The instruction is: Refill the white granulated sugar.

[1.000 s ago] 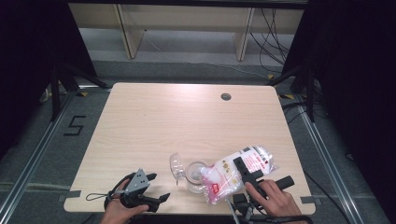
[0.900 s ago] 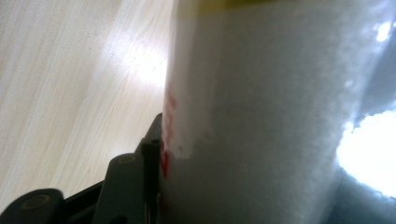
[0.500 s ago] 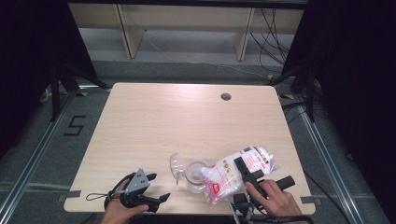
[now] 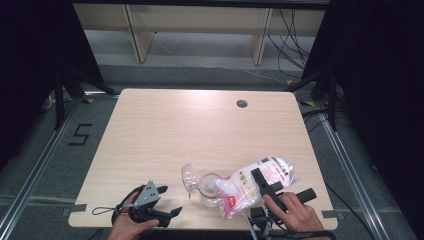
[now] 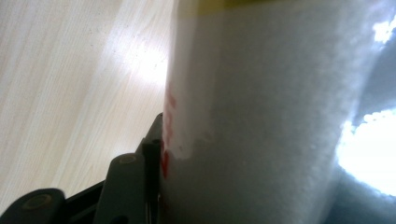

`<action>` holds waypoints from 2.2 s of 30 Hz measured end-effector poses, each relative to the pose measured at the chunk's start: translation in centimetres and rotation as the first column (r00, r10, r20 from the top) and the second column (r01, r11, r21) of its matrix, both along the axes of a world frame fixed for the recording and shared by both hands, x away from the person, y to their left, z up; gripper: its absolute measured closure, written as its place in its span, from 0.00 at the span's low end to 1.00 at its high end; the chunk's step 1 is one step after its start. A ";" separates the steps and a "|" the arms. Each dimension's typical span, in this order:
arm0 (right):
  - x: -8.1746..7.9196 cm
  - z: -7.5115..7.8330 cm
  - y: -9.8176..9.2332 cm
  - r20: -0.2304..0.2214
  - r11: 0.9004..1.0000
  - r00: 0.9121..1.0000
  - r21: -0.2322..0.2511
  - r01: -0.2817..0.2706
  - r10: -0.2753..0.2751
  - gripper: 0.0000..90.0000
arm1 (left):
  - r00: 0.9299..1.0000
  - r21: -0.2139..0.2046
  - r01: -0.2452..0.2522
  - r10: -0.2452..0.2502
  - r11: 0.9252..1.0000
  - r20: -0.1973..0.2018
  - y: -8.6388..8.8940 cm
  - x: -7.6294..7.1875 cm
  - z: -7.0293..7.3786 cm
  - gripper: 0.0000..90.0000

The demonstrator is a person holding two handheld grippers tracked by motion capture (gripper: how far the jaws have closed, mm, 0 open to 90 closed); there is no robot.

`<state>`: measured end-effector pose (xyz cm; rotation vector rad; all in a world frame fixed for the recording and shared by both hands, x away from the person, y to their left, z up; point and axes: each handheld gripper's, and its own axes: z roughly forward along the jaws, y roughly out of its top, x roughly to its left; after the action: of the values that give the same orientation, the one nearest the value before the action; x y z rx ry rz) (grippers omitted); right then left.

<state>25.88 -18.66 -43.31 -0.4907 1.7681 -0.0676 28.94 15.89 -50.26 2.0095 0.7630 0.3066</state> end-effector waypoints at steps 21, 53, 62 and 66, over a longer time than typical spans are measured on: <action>0.0 0.1 -0.5 0.004 1.000 1.000 0.008 0.014 -0.014 0.57 | 1.000 0.003 -0.008 0.008 1.000 0.000 0.0 0.0 0.0 0.17; 0.0 0.4 -0.5 0.017 0.999 1.000 -0.049 0.005 -0.004 0.58 | 1.000 0.006 -0.001 0.001 1.000 0.002 0.1 0.0 0.0 0.17; -0.1 0.3 -0.1 0.023 0.997 1.000 -0.083 -0.007 0.008 0.58 | 1.000 0.001 -0.003 0.003 1.000 -0.002 0.0 0.0 0.0 0.18; -0.1 0.2 -0.1 0.028 0.996 1.000 -0.085 -0.006 0.009 0.58 | 1.000 0.007 -0.005 0.005 1.000 0.003 0.1 0.0 0.0 0.18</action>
<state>25.76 -18.72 -43.13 -0.5547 1.7406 -0.1439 28.90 15.94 -50.22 2.0140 0.7657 0.3154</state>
